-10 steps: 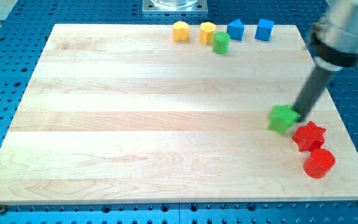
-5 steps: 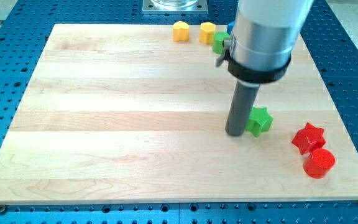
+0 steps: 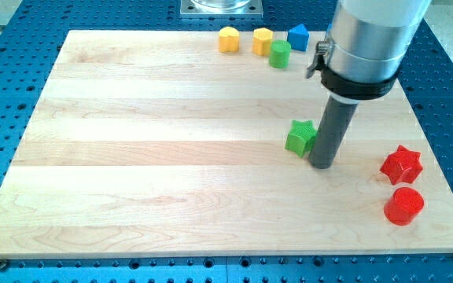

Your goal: Push the green star towards the green circle

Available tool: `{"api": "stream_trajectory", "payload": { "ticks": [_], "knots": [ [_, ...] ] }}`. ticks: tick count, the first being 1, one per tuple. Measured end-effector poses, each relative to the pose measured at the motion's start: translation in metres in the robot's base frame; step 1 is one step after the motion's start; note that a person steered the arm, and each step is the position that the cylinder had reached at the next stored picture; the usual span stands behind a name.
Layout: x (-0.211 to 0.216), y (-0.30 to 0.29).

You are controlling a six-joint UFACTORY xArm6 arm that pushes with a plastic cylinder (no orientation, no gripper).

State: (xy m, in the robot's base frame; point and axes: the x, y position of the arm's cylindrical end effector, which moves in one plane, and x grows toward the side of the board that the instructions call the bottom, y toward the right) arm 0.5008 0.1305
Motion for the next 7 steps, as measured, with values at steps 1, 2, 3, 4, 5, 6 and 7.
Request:
{"api": "stream_trajectory", "payload": {
  "ticks": [1, 2, 3, 4, 5, 6, 7],
  "knots": [
    [-0.020, -0.018],
    [-0.098, -0.051],
    [-0.100, -0.042],
    [-0.130, -0.048],
    [-0.142, -0.048],
    [-0.139, -0.048],
    [-0.143, -0.076]
  ]
}}
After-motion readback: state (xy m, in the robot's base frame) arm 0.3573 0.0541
